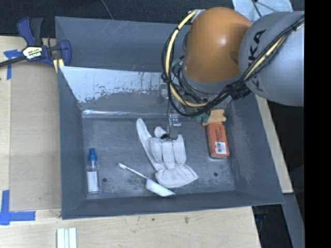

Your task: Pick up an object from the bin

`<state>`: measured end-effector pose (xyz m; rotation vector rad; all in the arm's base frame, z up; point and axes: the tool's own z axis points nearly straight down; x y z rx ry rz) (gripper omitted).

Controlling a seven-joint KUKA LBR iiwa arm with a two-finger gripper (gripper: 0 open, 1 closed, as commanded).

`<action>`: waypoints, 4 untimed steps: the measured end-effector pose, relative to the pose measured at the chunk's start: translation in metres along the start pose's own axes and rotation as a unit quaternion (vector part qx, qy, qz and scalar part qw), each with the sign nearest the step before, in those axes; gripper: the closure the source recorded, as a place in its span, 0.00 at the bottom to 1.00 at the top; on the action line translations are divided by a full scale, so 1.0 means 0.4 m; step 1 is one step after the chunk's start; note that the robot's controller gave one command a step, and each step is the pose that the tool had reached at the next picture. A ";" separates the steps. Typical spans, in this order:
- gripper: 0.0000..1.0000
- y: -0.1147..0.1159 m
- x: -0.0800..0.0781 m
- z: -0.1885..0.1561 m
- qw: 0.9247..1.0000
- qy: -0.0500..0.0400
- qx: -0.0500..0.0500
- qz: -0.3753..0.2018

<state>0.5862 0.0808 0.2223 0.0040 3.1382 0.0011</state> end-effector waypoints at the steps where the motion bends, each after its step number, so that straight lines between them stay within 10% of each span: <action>1: 0.00 0.000 0.000 0.000 1.000 0.000 0.000 0.000; 3: 0.00 0.006 0.066 0.007 0.996 0.000 0.000 0.087; 4: 0.00 -0.108 0.142 0.106 0.996 0.000 0.000 0.087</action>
Offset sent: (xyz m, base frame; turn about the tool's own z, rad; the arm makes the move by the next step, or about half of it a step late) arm -0.0399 0.0060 0.0174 0.2176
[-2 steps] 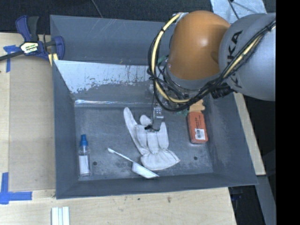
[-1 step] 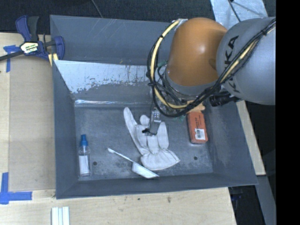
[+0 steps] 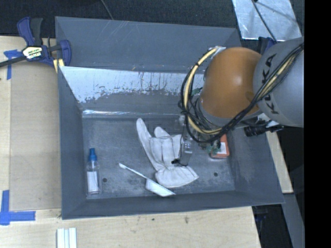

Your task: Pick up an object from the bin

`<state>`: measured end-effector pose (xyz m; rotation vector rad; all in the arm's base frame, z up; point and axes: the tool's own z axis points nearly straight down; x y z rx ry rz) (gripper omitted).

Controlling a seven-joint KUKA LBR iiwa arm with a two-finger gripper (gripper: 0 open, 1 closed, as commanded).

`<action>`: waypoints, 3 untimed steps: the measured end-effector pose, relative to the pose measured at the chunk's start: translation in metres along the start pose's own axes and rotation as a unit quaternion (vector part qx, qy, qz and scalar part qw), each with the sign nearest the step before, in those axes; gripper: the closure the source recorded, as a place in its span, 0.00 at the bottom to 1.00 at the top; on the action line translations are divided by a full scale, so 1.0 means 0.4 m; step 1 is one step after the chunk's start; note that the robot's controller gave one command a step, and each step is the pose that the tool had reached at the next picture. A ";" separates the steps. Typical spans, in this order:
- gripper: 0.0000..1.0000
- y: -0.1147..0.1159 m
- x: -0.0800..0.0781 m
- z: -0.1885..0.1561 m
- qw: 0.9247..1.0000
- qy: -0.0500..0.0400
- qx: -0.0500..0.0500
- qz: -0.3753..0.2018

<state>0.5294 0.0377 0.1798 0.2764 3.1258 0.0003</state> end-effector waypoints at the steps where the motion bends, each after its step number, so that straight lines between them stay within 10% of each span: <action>1: 0.00 -0.020 0.006 0.015 1.000 0.003 0.002 0.005; 2: 0.00 0.114 -0.014 0.041 1.000 -0.001 0.000 0.022; 3: 0.00 0.128 -0.032 0.125 0.998 0.000 -0.003 0.060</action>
Offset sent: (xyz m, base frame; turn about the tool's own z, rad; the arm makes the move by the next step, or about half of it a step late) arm 0.0140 0.0584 -0.0208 0.0393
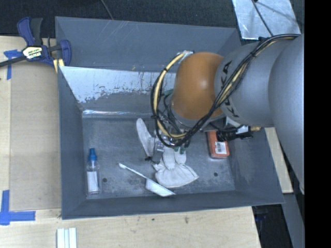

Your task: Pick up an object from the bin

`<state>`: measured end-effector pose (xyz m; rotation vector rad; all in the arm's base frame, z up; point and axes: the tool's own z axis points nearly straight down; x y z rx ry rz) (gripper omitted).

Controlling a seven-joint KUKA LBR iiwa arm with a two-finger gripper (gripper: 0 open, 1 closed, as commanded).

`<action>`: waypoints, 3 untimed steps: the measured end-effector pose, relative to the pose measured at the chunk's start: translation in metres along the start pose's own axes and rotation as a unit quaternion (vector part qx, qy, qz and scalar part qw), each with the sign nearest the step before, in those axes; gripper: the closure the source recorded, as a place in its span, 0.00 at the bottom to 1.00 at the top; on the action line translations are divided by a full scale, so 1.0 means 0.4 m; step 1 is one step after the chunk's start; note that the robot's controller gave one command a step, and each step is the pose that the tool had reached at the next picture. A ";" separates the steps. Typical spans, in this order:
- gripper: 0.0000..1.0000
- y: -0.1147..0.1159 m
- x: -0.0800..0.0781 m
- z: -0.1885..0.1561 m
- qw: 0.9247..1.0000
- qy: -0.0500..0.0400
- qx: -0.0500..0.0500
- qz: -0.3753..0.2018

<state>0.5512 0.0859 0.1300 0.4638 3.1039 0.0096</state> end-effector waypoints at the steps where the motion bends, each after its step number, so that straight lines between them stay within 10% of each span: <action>1: 1.00 -0.076 -0.055 0.125 0.999 -0.002 0.003 0.046; 2: 1.00 -0.076 -0.055 0.125 0.999 -0.002 0.002 0.046; 3: 1.00 -0.037 -0.092 -0.221 0.999 0.000 0.003 0.032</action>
Offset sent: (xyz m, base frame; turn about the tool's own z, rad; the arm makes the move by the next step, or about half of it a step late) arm 0.0000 0.0000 0.0000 0.0000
